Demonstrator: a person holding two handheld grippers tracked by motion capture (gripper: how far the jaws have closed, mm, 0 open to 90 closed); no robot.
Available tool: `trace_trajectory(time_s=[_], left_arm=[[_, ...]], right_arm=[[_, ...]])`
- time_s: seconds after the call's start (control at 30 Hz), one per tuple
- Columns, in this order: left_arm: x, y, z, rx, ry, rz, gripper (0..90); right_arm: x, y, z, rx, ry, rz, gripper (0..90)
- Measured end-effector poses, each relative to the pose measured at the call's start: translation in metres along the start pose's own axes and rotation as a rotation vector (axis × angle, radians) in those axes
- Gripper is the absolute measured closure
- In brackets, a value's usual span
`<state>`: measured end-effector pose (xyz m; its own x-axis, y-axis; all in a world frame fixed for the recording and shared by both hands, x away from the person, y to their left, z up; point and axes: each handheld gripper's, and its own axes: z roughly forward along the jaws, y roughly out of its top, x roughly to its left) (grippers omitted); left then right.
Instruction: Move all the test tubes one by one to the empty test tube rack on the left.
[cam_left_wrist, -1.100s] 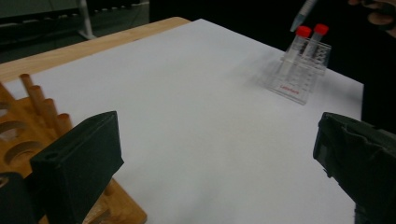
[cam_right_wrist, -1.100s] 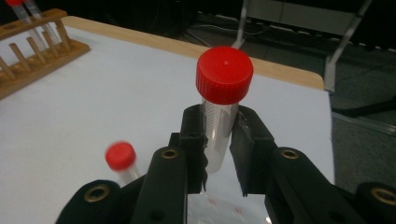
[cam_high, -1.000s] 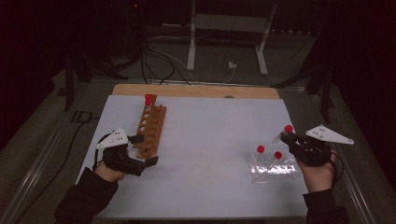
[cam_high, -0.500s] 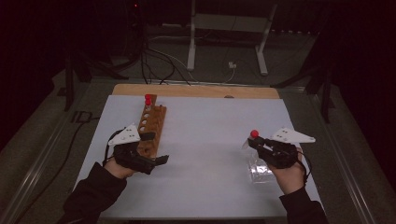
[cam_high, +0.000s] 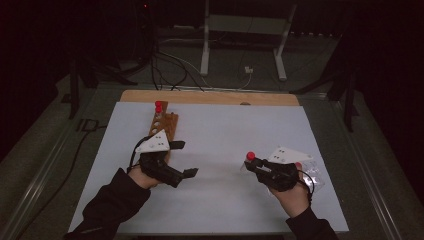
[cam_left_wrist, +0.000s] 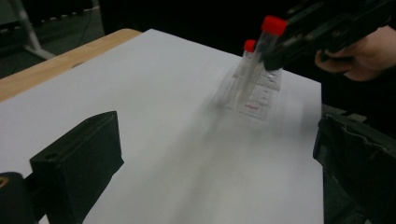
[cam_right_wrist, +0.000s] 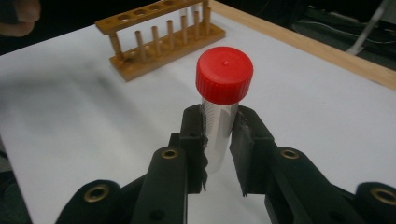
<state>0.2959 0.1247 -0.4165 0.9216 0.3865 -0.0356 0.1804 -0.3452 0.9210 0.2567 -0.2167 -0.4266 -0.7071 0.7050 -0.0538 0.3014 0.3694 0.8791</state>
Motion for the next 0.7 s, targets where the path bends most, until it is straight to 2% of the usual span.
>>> trace_trajectory(time_s=[0.23, 0.57, 0.7], left_arm=[[-0.011, 0.014, 0.017, 0.009, -0.038, 0.037, 2.3], [-0.024, 0.025, 0.038, 0.013, -0.095, 0.072, 8.0], [-0.029, 0.028, 0.045, 0.008, -0.1, 0.086, 16.0]], right_arm=[[0.012, -0.004, 0.01, 0.02, 0.04, -0.016, 75.1], [0.025, -0.007, 0.019, 0.042, 0.086, -0.037, 75.1], [0.029, -0.006, 0.02, 0.042, 0.099, -0.041, 75.1]])
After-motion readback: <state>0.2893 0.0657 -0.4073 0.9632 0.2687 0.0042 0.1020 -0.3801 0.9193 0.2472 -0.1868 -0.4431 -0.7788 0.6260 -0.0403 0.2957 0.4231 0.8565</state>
